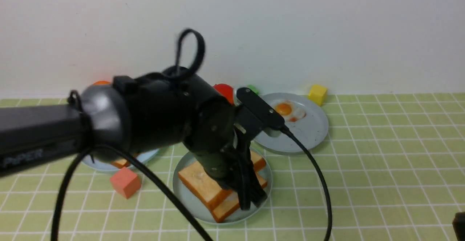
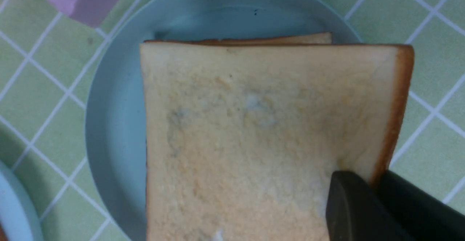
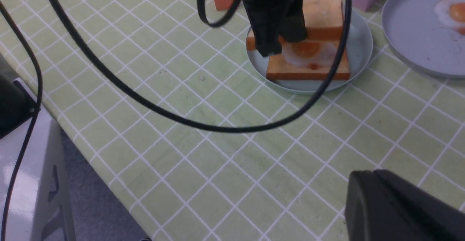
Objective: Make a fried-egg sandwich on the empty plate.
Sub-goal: Use the left arm to place a slice of bread on the fried egg in the middle
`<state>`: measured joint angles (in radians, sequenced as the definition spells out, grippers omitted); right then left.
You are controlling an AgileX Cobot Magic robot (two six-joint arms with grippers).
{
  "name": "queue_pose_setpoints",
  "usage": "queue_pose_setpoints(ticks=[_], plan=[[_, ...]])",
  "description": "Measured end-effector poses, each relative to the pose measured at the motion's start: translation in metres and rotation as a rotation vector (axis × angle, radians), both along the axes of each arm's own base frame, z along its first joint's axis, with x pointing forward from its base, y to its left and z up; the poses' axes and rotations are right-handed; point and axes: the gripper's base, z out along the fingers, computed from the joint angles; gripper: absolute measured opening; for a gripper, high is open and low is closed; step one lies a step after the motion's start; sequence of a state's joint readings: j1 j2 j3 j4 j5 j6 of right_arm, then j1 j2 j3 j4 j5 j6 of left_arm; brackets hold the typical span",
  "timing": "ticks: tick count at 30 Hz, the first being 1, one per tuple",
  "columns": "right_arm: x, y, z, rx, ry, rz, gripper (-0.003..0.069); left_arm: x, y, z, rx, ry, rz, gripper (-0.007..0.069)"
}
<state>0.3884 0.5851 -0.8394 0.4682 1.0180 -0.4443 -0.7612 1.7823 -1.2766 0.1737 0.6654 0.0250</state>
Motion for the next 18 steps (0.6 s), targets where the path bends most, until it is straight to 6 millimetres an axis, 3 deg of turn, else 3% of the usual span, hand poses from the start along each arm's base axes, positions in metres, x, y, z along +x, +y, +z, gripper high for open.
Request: queue_pose_setpoints(ticks=[5,13,18], plan=[[-0.010,-0.003,0.002,0.006,-0.021,0.007,0.0028,0.006,-0.007,-0.020,0.034,-0.004,0.004,0.0037],[-0.015,-0.006,-0.002,0.008,-0.022,0.009,0.0028,0.012,-0.014,-0.030,0.007,-0.045,-0.021,0.0039],[-0.016,-0.005,-0.006,0.004,0.011,0.007,0.0028,0.014,-0.014,-0.030,0.009,-0.063,-0.033,0.0111]])
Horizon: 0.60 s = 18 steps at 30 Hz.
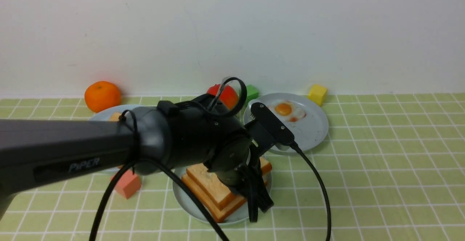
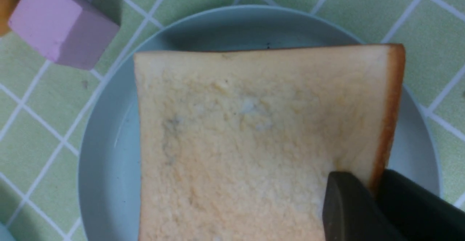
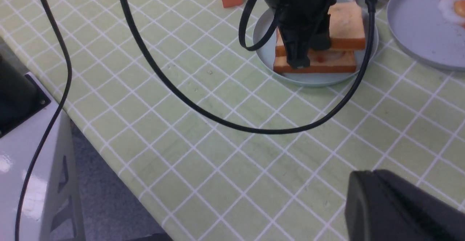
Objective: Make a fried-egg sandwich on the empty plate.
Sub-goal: Use the left arm to place a slice of bread on the fried egg in the middle
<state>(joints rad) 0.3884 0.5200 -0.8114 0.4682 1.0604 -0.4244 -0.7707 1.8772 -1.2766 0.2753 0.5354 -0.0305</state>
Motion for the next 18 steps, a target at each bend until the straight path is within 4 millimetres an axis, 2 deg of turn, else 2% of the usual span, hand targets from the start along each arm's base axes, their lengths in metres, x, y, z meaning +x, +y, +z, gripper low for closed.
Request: queue_pose_setpoints(ticks=[5,7,13,15,18], plan=[[0.000,0.000,0.000,-0.003,0.005,0.003,0.0029,0.000,0.000,0.000,-0.001,0.000,0.002,0.0213],[-0.001,0.000,0.000,-0.004,0.005,0.003,0.0029,0.000,0.000,0.000,0.001,0.001,0.002,0.0278],[-0.001,0.000,-0.001,-0.006,0.009,0.006,0.0029,-0.001,0.002,0.002,0.011,0.028,0.043,0.0324],[-0.001,0.000,-0.001,-0.006,0.009,0.006,0.0031,-0.001,0.003,0.012,-0.007,0.040,0.090,0.0326],[-0.001,-0.001,-0.001,-0.014,0.006,0.002,0.0032,-0.004,0.005,0.039,-0.048,0.044,0.140,0.0325]])
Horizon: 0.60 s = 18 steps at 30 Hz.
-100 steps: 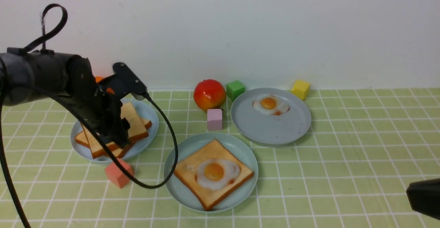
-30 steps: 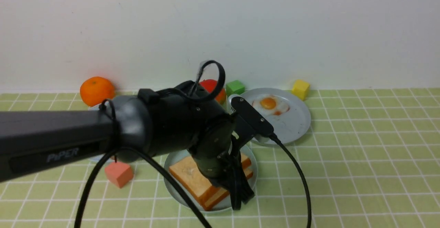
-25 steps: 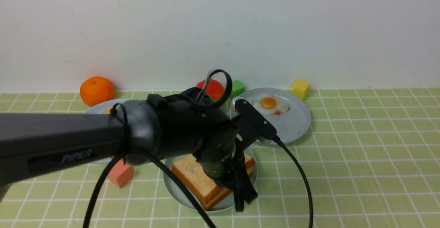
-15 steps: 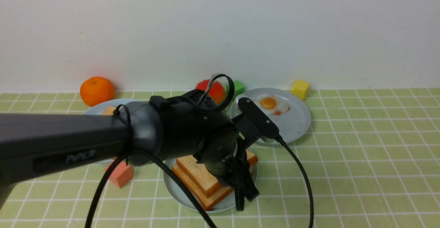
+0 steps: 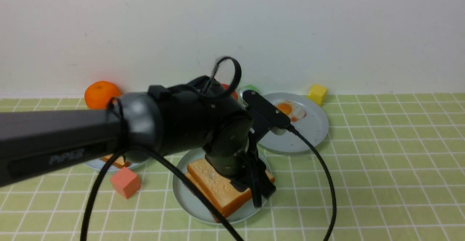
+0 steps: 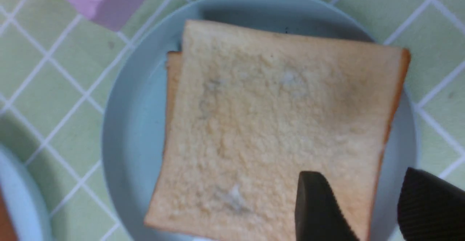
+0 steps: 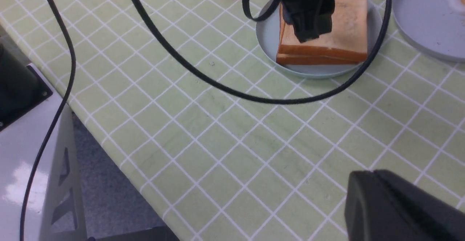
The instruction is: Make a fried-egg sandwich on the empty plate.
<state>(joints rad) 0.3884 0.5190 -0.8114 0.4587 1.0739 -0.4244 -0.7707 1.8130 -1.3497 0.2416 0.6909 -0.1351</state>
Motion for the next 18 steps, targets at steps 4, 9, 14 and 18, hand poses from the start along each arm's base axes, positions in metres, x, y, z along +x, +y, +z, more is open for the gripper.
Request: queue_pose_setpoints(ticks=[4,9,14,18], plan=[[0.002,-0.004,0.000,-0.036,-0.016,-0.035,0.0032,-0.022,0.017,0.069,-0.133,-0.044,0.040,0.0253],[0.003,-0.011,0.009,-0.033,-0.017,-0.135,0.0032,-0.067,0.055,0.140,-0.345,-0.155,0.041,0.0109],[0.007,-0.019,0.009,-0.013,0.036,-0.286,0.0032,-0.143,0.124,0.169,-0.615,-0.345,0.008,-0.0013],[0.008,-0.022,0.007,0.010,0.081,-0.360,0.0032,-0.190,0.167,0.134,-0.777,-0.444,0.008,-0.0013]])
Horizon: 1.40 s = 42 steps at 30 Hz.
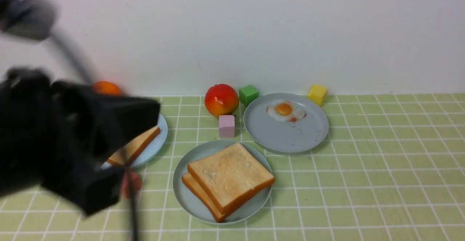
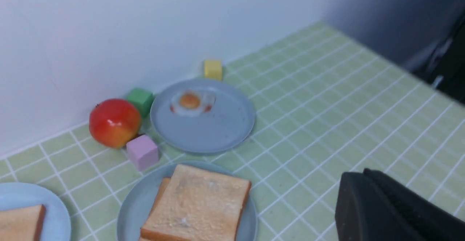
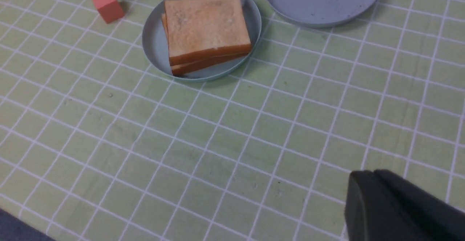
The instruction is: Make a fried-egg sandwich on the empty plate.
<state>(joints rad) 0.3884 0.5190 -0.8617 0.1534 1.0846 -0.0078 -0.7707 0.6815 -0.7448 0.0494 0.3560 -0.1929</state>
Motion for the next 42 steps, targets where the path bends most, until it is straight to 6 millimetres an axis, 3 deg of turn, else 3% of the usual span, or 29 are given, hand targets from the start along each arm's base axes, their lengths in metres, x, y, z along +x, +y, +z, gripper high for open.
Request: queue_pose_setpoints(ticks=[2,5,6,11,18,28,38,42], plan=[[0.000,0.000,0.000,0.004,0.004,-0.005,0.0032,-0.008,0.008,-0.012,-0.037,-0.016,0.001,-0.0013],[0.000,-0.001,-0.003,0.027,0.019,-0.029,0.0029,-0.026,0.024,-0.054,-0.147,-0.064,-0.003,-0.0013],[0.000,-0.001,-0.003,0.027,0.019,-0.029,0.0029,-0.026,0.024,-0.057,-0.145,-0.061,-0.003,-0.0013],[-0.011,-0.005,-0.030,0.075,0.080,-0.082,-0.0001,-0.038,0.035,-0.090,-0.230,-0.139,-0.014,-0.0013],[-0.023,-0.010,-0.048,0.152,0.033,-0.121,0.0000,-0.038,0.034,-0.108,-0.187,-0.094,-0.011,-0.0013],[0.004,-0.004,-0.076,0.304,-0.182,-0.174,0.0007,-0.038,0.035,-0.124,-0.093,0.002,-0.001,-0.0013],[0.008,-0.003,-0.115,0.248,-0.104,-0.189,0.0014,-0.038,0.036,-0.129,-0.065,0.030,0.003,-0.0013],[0.009,-0.012,-0.132,0.170,-0.170,-0.253,-0.0003,-0.038,0.036,-0.129,-0.064,0.031,0.003,-0.0013]])
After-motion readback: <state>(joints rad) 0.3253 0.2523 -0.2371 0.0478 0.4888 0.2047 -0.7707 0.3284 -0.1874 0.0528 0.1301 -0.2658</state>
